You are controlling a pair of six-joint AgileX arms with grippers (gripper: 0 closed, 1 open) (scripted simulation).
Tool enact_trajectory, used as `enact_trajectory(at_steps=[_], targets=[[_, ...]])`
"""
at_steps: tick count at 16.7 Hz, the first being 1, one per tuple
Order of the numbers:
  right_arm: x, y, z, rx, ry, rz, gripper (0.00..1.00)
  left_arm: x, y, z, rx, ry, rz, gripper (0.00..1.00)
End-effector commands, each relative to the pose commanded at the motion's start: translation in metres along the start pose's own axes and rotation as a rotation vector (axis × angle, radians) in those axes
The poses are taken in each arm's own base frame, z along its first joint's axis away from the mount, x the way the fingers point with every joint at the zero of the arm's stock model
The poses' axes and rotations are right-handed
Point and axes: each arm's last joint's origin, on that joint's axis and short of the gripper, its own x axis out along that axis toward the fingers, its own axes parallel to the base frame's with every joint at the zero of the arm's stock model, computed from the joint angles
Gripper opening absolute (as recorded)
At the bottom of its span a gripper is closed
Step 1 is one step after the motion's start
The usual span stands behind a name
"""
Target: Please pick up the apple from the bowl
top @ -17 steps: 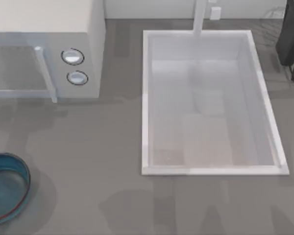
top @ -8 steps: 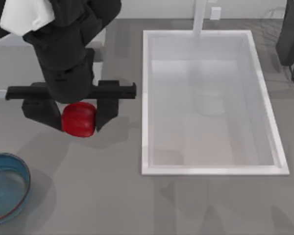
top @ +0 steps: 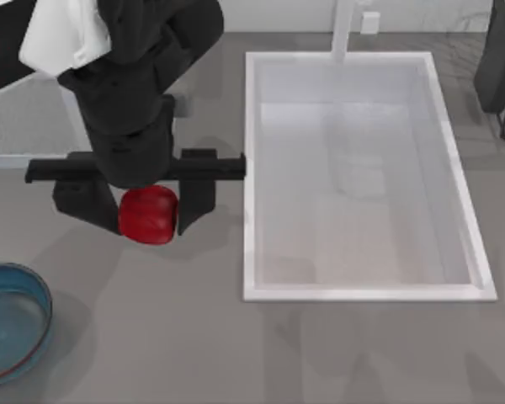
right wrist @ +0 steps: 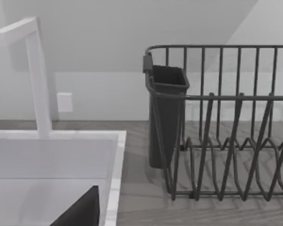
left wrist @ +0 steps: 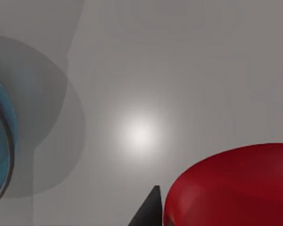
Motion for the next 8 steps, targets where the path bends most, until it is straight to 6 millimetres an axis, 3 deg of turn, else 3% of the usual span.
enact_trajectory(at_steps=[3, 8], targets=[[0.000, 0.000, 0.000, 0.000, 0.000, 0.000, 1.00, 0.027, -0.002, 0.003, 0.000, 0.005, 0.003, 0.00], [0.000, 0.000, 0.000, 0.000, 0.000, 0.000, 1.00, 0.090, -0.003, 0.002, 0.001, -0.009, -0.006, 0.00]])
